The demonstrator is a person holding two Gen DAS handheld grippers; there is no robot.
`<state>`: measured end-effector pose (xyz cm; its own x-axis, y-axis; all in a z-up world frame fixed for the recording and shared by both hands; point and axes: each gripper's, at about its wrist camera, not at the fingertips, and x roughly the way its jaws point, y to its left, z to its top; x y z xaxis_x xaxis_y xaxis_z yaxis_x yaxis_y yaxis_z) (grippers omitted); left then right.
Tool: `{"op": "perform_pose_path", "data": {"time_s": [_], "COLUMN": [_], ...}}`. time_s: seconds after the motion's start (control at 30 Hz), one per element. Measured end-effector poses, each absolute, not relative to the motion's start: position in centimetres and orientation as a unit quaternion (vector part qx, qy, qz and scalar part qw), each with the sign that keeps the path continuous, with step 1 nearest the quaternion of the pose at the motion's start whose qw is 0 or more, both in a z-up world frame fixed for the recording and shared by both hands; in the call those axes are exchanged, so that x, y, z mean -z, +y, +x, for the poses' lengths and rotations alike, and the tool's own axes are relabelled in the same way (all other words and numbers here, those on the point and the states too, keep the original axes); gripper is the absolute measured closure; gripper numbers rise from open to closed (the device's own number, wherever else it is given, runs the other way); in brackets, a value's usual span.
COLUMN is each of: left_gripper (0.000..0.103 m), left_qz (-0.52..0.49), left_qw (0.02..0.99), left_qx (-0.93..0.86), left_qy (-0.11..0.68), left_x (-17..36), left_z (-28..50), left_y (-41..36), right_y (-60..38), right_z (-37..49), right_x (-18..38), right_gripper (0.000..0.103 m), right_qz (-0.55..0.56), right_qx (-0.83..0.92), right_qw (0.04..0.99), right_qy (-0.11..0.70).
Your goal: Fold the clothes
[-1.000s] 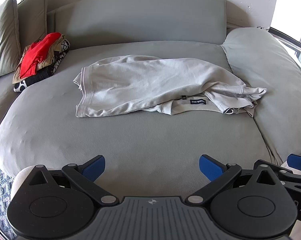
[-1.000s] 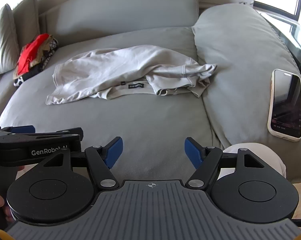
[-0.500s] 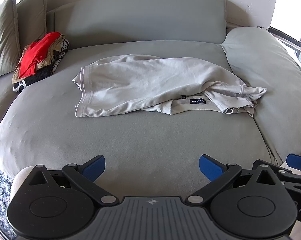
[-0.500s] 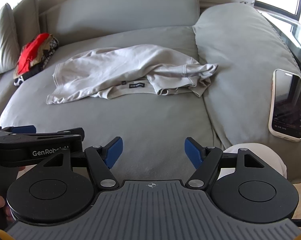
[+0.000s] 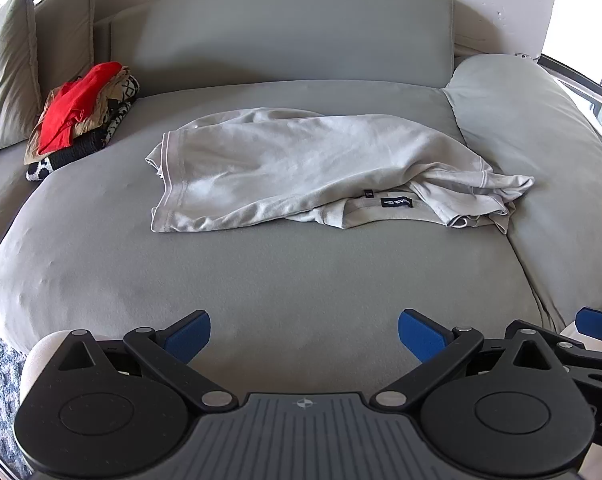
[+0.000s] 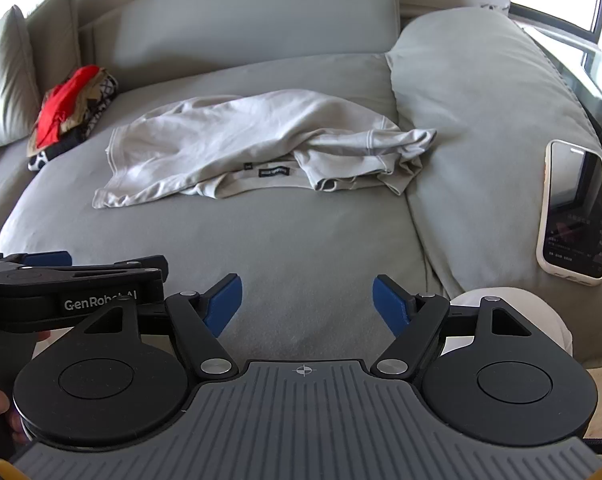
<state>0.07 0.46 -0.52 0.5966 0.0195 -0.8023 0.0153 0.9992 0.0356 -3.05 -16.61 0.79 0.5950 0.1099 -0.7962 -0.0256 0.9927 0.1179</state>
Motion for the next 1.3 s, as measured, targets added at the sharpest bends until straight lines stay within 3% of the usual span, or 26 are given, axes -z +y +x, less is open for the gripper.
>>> {"op": "perform_pose_path", "data": {"time_s": [0.7,1.0,1.13,1.3], "left_gripper": [0.001,0.001,0.008,0.024], "left_qz": [0.014,-0.055,-0.086,-0.122], "left_qw": [0.889,0.884,0.88,0.874], "left_qx": [-0.004,-0.016,-0.021,-0.028], "left_qy": [0.458,0.465,0.467,0.469], "left_x": [1.0,2.7,3.4,4.3], "left_z": [0.3,2.9,4.0,5.5], "left_y": [0.8,3.5,4.7,6.1], "right_y": [-17.3,-19.8,-20.6,-20.5], "right_z": [-2.9,-1.2,0.0,1.6], "right_x": [-0.1,1.3,2.4,3.8], "right_gripper": [0.023,0.023,0.023,0.025], "right_qz": [0.063,0.126,0.141,0.144], "right_qx": [-0.031,-0.012,-0.007,-0.027], "right_qw": [0.888,0.883,0.881,0.879], "right_qy": [0.455,0.451,0.452,0.454]}}
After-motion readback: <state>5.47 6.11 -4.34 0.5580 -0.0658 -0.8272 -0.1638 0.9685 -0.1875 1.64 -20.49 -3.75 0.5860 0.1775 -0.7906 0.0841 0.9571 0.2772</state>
